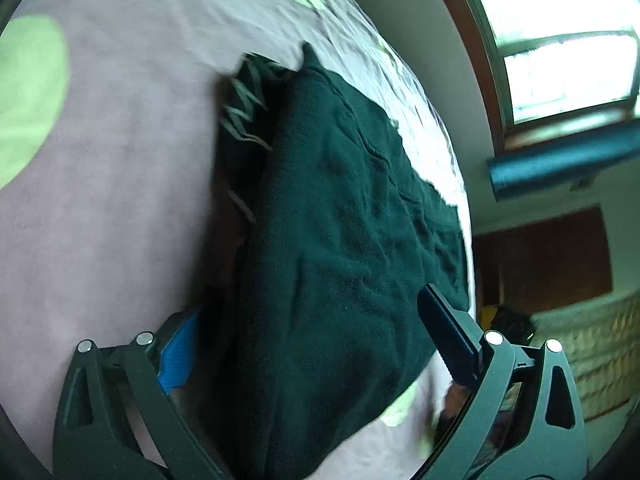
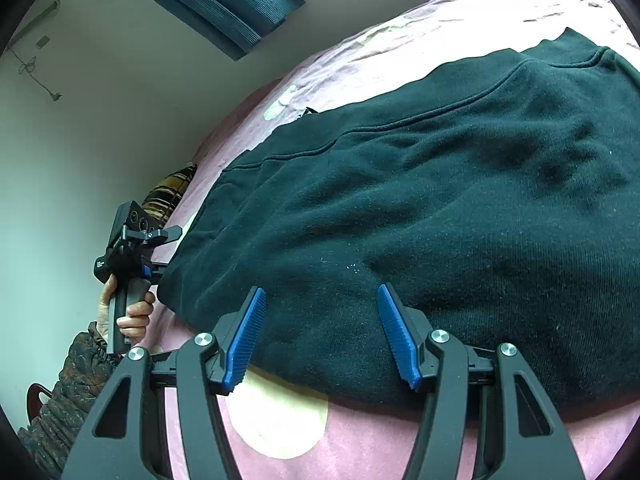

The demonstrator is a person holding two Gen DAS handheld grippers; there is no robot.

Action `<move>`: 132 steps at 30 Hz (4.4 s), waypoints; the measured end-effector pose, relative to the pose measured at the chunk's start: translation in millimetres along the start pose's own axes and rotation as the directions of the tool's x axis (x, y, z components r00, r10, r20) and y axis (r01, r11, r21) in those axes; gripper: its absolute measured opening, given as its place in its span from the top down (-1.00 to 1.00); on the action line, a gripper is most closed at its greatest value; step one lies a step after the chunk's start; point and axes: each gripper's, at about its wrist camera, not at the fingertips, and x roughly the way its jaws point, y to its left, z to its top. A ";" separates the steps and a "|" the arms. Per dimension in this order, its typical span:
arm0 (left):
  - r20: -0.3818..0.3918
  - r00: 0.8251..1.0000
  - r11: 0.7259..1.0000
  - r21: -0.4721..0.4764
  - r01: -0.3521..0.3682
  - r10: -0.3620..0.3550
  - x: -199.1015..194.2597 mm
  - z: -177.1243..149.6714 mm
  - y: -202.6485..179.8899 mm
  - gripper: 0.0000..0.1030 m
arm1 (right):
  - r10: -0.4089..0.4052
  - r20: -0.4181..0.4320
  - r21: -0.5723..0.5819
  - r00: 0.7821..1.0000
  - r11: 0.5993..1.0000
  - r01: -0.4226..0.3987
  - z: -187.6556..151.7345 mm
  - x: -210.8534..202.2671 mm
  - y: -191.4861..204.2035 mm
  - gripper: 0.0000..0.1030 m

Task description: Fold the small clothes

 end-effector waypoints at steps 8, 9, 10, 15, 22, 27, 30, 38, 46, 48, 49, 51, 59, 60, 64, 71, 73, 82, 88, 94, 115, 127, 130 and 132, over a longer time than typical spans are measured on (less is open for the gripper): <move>-0.024 1.000 1.000 0.006 -0.018 0.019 1.4 -8.1 6.8 -0.91 | 0.024 0.023 0.003 0.999 1.000 -0.024 -2.6 -1.3 -3.1 -0.14; -0.010 1.000 1.000 -0.024 0.004 -0.005 3.9 -4.3 7.5 -0.91 | 0.024 0.026 0.004 0.999 1.000 -0.024 -3.6 -2.5 -3.8 -0.14; -0.006 0.999 0.999 -0.035 0.035 -0.035 6.9 -1.4 6.0 -0.87 | 0.024 0.029 0.002 0.999 1.000 -0.024 -3.9 -3.4 -3.2 -0.14; -0.013 0.998 0.998 0.006 -0.055 0.055 24.3 -3.2 -18.7 -0.37 | 0.033 0.032 -0.008 0.999 0.999 -0.033 -4.7 -5.7 -4.1 -0.14; 0.075 0.994 0.996 0.014 -0.086 0.085 -5.1 -7.3 -48.4 0.58 | 0.009 0.085 -0.013 0.996 1.000 -0.008 -7.0 -20.0 5.7 -0.10; 0.099 0.990 0.988 0.102 -0.112 0.102 -13.6 -8.3 -89.6 0.60 | -0.020 0.137 -0.135 0.990 0.990 0.039 -14.3 -28.1 37.5 -0.11; 0.114 0.985 0.980 0.142 -0.142 0.126 -11.3 -8.5 -112.8 0.60 | 0.073 -0.023 -0.087 0.997 0.993 -0.075 -14.6 -0.3 28.8 -0.17; 0.170 0.975 0.919 0.343 -0.193 0.141 18.1 -24.0 -220.1 0.61 | 0.246 -0.078 0.169 0.966 0.958 -0.230 -18.1 24.6 -27.7 0.51; 0.162 0.964 0.804 0.532 -0.265 0.211 101.4 -66.8 -325.7 0.62 | 0.204 -0.052 0.123 0.978 0.973 -0.196 -22.3 -22.9 -23.6 0.25; 0.166 0.955 0.775 0.558 -0.297 0.246 129.5 -77.1 -343.0 0.62 | 0.177 -0.021 0.126 0.984 0.977 -0.173 -26.8 -49.9 -38.5 0.07; 0.158 0.955 0.766 0.571 -0.295 0.250 141.2 -82.0 -348.6 0.62 | 0.164 -0.008 0.128 0.986 0.978 -0.161 -28.8 -58.9 -44.6 0.05; 0.112 0.967 0.769 0.589 -0.250 0.229 168.6 -91.1 -357.1 1.00 | 0.118 0.019 0.148 0.993 0.982 -0.119 -36.7 -88.0 -70.3 0.05; 0.072 0.954 0.684 0.681 -0.261 0.292 255.8 -141.5 -368.3 0.97 | 0.069 0.127 0.303 0.989 0.947 -0.105 -61.7 -159.1 -145.0 0.04; 0.080 0.957 0.684 0.683 -0.256 0.278 251.4 -144.3 -369.2 0.87 | 0.072 0.142 0.304 0.987 0.946 -0.112 -63.0 -166.0 -148.7 -0.01; 0.186 0.966 0.668 0.698 -0.258 0.178 200.0 -172.2 -378.3 -0.11 | 0.106 0.183 0.298 0.977 0.941 -0.158 -58.6 -177.5 -150.1 -0.16; 0.458 0.875 0.619 0.646 -0.447 0.154 105.2 -203.1 -333.6 -0.68 | 0.235 0.174 0.283 0.956 0.918 -0.277 -14.0 -153.2 -116.2 -0.34; 0.503 0.843 0.611 0.613 -0.502 0.188 94.7 -202.1 -310.3 -0.76 | 0.244 0.153 0.274 0.958 0.920 -0.278 5.4 -138.8 -111.2 -0.38; 0.523 0.790 0.639 0.497 -0.587 0.320 98.8 -175.4 -236.7 -0.76 | 0.121 -0.020 0.300 0.992 0.948 -0.109 71.6 -56.5 -98.5 -0.38; 0.480 0.811 0.669 0.484 -0.564 0.336 113.4 -167.8 -215.4 -0.77 | 0.081 -0.064 0.294 0.995 0.954 -0.058 90.8 -22.4 -97.1 -0.38; 0.425 0.838 0.756 0.406 -0.513 0.341 113.8 -153.0 -185.9 -0.77 | 0.027 -0.100 0.205 0.995 0.979 -0.006 100.7 -3.7 -83.9 0.67; 0.356 0.888 0.701 0.552 -0.452 0.292 180.0 -147.5 -232.0 -0.85 | 0.041 0.088 0.339 0.995 0.938 -0.068 101.5 -104.2 -225.2 0.70; 0.344 0.895 0.721 0.538 -0.436 0.285 181.1 -146.3 -224.3 -0.85 | 0.123 0.210 0.398 0.970 0.896 -0.200 39.0 -184.1 -202.8 -0.24; 0.341 0.897 0.725 0.536 -0.432 0.282 178.7 -147.5 -223.5 -0.85 | 0.122 0.204 0.413 0.971 0.889 -0.199 8.7 -201.6 -193.8 -0.26; 0.343 0.895 0.722 0.537 -0.436 0.285 179.2 -147.6 -224.5 -0.85 | 0.161 0.203 0.421 0.966 0.876 -0.234 -4.1 -203.8 -187.5 -0.26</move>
